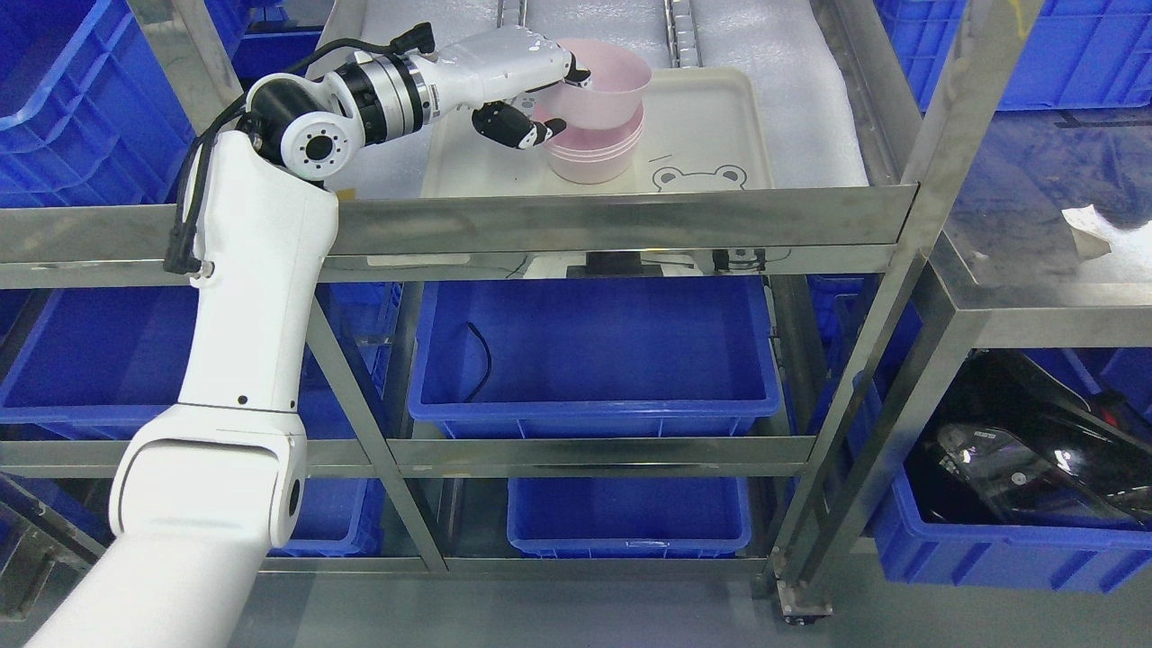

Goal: Stack pink IKEA bowl on shelf middle layer
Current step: 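Lower the pink bowl onto the pink bowl on the tray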

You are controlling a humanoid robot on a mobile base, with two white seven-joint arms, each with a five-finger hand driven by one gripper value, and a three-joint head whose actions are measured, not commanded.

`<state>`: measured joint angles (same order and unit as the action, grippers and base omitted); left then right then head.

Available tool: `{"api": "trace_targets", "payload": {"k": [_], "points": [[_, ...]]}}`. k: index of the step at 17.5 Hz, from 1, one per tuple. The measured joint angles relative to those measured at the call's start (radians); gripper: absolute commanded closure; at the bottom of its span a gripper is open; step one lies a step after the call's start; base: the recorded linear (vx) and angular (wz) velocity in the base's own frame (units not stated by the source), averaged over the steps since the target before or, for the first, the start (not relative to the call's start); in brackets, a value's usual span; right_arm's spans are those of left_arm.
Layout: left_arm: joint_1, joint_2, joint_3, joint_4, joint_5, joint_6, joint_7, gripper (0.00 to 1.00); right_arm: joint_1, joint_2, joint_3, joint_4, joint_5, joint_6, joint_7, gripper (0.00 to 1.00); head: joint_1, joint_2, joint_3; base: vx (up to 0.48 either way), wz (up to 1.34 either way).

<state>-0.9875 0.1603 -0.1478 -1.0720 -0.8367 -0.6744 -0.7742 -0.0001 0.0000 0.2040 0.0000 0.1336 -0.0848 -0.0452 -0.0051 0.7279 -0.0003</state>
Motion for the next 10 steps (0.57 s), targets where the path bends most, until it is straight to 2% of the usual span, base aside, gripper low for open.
{"api": "trace_targets", "payload": {"k": [1,2,3,4,8,10], "points": [[-0.001,0.002,-0.006,0.003,-0.005,0.0,-0.001,0.91,0.0,0.0,0.0,0.0,0.0,0.0,0.0,0.0,0.0,0.0,0.0,-0.012,0.0],[-0.002,0.004,-0.011,0.006,-0.01,0.0,-0.001,0.75,0.0,0.0,0.0,0.0,0.0,0.0,0.0,0.0,0.0,0.0,0.0,-0.012,0.0],[-0.004,0.007,-0.018,0.01,-0.015,0.0,-0.001,0.53,0.0,0.0,0.0,0.0,0.0,0.0,0.0,0.0,0.0,0.0,0.0,-0.019,0.0],[-0.005,0.009,-0.021,0.013,-0.018,0.0,-0.001,0.43,0.0,0.0,0.0,0.0,0.0,0.0,0.0,0.0,0.0,0.0,0.0,-0.013,0.02],[-0.023,0.013,-0.032,0.019,-0.025,0.0,0.006,0.23,0.0,0.0,0.0,0.0,0.0,0.0,0.0,0.0,0.0,0.0,0.0,-0.003,0.01],[-0.036,0.014,-0.033,0.022,-0.026,0.0,0.007,0.19,0.0,0.0,0.0,0.0,0.0,0.0,0.0,0.0,0.0,0.0,0.0,0.001,-0.01]]}}
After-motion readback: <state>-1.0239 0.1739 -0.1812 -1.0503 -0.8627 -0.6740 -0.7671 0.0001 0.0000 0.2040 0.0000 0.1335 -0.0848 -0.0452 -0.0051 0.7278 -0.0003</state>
